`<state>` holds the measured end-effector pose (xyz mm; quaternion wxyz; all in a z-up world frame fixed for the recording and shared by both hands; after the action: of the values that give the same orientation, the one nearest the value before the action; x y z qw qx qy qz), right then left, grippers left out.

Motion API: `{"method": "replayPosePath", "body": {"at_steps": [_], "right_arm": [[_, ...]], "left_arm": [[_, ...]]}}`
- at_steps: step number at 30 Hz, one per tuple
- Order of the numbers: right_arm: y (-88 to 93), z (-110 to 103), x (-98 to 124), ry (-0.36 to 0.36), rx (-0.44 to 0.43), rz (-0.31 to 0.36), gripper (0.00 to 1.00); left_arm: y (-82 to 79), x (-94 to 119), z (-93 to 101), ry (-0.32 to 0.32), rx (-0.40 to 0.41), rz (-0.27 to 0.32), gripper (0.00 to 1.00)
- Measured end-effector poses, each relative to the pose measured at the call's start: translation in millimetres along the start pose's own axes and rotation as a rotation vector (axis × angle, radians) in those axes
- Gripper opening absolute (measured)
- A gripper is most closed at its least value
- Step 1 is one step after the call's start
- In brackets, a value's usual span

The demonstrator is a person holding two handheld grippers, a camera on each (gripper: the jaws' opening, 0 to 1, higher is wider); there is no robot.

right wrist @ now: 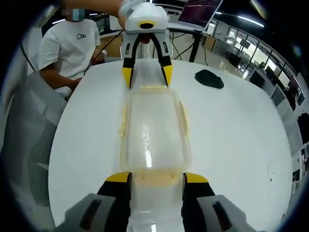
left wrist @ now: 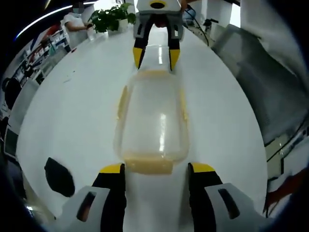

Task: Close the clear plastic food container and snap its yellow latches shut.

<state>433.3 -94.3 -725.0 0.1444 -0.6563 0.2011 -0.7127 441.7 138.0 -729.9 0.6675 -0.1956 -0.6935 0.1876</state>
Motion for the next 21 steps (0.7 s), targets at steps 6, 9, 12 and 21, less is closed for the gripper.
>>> {"method": "replayPosePath", "body": {"at_steps": [6, 9, 12, 21], "right_arm": [[2.8, 1.4, -4.8, -0.011, -0.006, -0.027, 0.39], [1.6, 2.6, -4.9, -0.013, -0.013, -0.024, 0.38], [2.6, 1.9, -6.6, -0.034, -0.001, -0.046, 0.37], [1.2, -0.3, -10.1, -0.064, 0.044, -0.081, 0.37]], "left_arm": [[1.8, -3.8, -4.1, 0.011, -0.019, -0.023, 0.47], [3.5, -5.4, -4.7, 0.012, -0.021, -0.046, 0.45], [3.0, -5.6, -4.7, 0.017, -0.037, -0.046, 0.43], [1.7, -8.3, -4.1, 0.038, -0.029, -0.038, 0.39]]}}
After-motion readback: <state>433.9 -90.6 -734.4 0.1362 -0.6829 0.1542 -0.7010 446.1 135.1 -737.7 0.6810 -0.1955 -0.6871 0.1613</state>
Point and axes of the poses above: the point that each gripper's makers call its tool centre point, and the gripper's own axes: x roughly backward along the fingers, z roughly to its right, y roughly out of its underside, the point moved 7 cm from there along x, roughly backward along the fingers
